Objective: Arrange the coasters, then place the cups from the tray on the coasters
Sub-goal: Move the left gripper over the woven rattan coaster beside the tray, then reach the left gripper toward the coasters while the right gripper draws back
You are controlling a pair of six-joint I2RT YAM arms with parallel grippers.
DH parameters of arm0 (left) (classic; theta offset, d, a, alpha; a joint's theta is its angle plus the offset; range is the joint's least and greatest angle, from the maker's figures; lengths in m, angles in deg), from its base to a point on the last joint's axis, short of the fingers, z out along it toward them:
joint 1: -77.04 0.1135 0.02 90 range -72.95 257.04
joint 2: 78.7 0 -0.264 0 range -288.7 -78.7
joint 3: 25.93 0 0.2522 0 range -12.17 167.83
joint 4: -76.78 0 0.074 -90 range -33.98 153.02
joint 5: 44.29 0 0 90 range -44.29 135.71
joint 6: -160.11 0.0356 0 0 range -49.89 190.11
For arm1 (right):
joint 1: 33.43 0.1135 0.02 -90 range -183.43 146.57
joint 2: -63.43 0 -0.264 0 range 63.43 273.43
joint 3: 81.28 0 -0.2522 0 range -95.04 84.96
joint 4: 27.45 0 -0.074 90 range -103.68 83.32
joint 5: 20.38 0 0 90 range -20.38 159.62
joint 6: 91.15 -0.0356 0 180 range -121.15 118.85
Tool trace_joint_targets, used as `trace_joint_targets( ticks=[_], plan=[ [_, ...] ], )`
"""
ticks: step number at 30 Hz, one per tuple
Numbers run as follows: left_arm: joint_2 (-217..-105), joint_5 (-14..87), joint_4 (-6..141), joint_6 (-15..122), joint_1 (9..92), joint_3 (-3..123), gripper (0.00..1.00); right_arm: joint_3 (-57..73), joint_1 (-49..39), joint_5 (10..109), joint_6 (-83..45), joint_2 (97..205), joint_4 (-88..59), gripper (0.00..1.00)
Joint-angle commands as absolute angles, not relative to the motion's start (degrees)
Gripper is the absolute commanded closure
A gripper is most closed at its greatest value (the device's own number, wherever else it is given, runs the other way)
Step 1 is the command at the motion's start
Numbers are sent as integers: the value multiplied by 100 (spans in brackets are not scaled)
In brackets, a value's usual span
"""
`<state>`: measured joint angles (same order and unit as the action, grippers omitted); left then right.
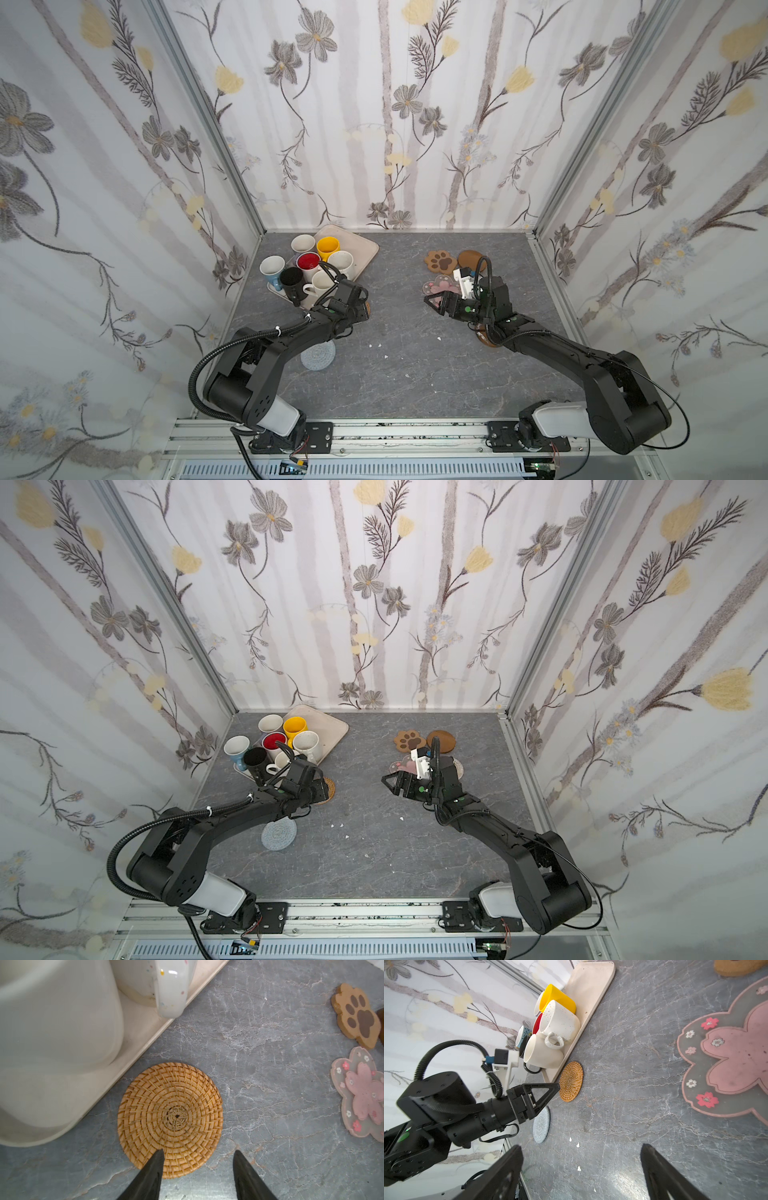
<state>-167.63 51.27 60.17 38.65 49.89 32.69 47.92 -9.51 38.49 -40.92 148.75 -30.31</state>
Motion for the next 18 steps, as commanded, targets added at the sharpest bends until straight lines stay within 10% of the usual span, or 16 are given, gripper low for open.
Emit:
trace_joint_targets(
  ticks=[1,18],
  plan=[
    [-17014,5257,5842,3974,4991,3466,44,4921,-1037,3864,-3788,14679,-3141,10],
    [-17934,5055,5775,3711,4386,3892,52,5243,-1317,3801,-3876,13882,-3294,8]
  ],
)
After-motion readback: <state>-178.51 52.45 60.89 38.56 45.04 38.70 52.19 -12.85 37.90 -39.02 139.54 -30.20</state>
